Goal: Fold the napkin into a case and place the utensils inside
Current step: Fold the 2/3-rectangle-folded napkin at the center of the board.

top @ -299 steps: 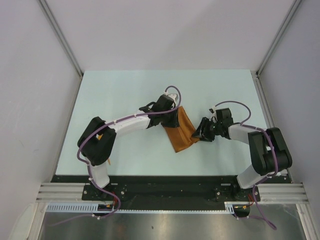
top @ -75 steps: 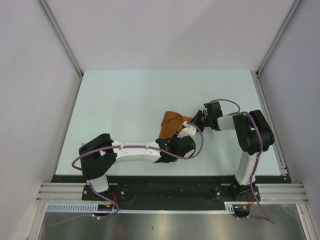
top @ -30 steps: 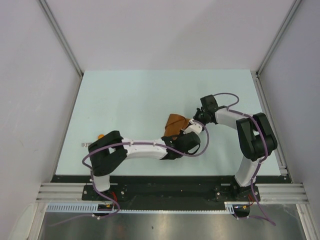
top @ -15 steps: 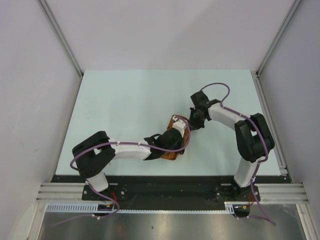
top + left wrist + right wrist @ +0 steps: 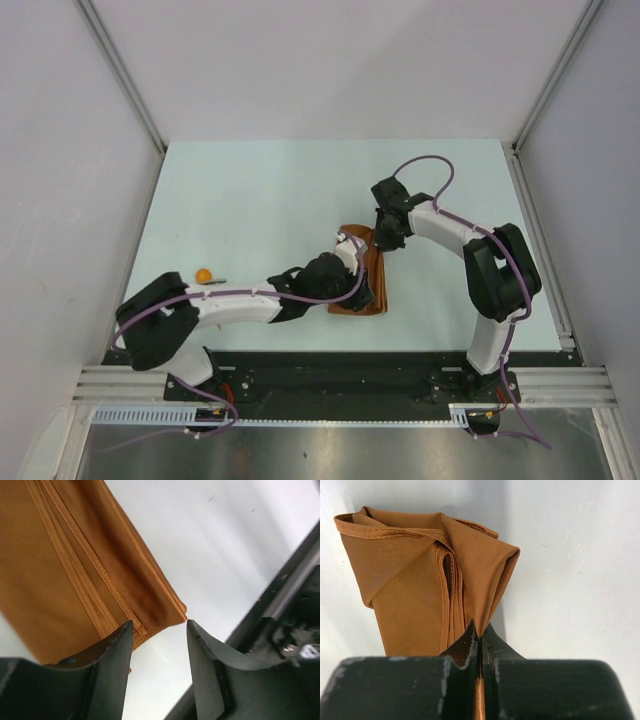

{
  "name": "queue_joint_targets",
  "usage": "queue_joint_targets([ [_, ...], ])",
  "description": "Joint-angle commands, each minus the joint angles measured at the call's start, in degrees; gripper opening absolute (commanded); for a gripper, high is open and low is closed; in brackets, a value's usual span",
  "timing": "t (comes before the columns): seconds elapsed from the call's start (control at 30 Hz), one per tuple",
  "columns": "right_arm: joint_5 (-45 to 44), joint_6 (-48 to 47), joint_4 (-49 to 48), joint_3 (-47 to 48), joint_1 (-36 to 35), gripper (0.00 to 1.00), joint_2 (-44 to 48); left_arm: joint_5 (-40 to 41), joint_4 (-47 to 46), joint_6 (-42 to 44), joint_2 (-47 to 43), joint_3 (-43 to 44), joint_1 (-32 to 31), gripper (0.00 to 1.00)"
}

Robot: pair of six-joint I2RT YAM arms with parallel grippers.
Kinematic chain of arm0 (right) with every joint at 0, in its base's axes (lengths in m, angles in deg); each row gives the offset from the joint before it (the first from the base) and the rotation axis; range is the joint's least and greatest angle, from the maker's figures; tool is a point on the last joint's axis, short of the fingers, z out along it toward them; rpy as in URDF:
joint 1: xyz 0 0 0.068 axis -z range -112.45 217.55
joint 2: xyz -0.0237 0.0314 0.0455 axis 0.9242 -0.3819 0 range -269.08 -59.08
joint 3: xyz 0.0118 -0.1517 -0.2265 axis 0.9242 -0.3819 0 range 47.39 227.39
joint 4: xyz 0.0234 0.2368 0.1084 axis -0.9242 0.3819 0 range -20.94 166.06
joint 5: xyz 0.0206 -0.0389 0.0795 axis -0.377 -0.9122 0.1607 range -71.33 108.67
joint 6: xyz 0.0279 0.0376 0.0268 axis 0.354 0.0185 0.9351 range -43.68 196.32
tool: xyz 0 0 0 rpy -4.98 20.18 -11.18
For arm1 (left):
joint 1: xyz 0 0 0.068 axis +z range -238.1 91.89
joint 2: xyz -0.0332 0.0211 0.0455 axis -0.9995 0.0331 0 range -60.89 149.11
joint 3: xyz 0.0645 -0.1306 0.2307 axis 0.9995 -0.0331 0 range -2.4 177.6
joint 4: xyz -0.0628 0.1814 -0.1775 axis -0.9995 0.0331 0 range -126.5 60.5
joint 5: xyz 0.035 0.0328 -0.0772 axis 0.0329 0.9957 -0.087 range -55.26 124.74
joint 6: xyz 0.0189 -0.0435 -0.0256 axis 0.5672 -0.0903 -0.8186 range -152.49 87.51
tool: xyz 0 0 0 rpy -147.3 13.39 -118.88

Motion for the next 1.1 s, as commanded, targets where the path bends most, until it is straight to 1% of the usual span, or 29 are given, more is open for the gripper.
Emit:
queue_joint_targets([
  [0.0,-2.71,0.71,0.28,3.24,-0.01,0.00,-0.85,-2.82,1.37,-1.08,-8.72,-0.99,3.84,0.47],
  [0.07,-2.89,0.71,0.98,4.03,-0.09,0.00,-1.12,-3.43,3.64,-2.40,-8.99,-0.03,7.79,0.37],
  [0.1,-2.89,0.71,1.07,4.29,-0.01,0.00,-1.47,-3.87,4.53,-3.45,-8.03,1.81,9.11,0.25],
  [0.13,-2.98,0.97,1.33,4.38,-0.09,0.00,-1.64,-3.87,5.49,-3.90,-6.80,3.04,11.38,0.20],
  [0.17,-2.89,1.06,1.25,4.56,-0.18,0.00,-1.73,-3.96,6.63,-4.08,-3.74,5.49,12.36,0.14],
  [0.27,-3.15,1.59,1.60,4.91,-0.36,0.00,-2.00,-3.43,7.17,-4.34,1.45,8.85,14.57,0.06],
  [0.3,-3.15,1.77,2.03,5.00,-0.45,0.00,-2.17,-2.83,7.00,-4.43,4.52,10.42,15.01,0.03],
  [0.4,-3.42,1.77,2.91,6.14,-0.80,0.00,-2.87,-1.77,6.21,-4.17,10.50,13.51,15.10,0.00],
  [0.5,-3.94,2.20,3.88,7.46,-1.32,0.00,-3.58,-1.77,5.50,-4.43,15.51,15.62,15.10,0.00],
  [0.6,-4.38,3.70,4.93,9.12,-2.11,0.00,-4.54,-2.20,4.54,-4.69,18.25,15.98,15.01,0.00],
  [0.7,-4.56,5.80,5.64,10.62,-2.99,0.00,-5.69,-2.91,1.99,-5.31,18.79,14.66,14.57,0.00],
  [0.9,0.88,9.75,4.59,13.25,-4.14,0.00,-9.73,-3.08,-0.64,-5.75,19.14,12.73,14.57,0.00],
  [1.07,3.61,13.54,1.26,12.12,-3.88,0.00,-10.70,-3.00,-2.32,-5.84,18.61,10.79,14.57,0.00],
])
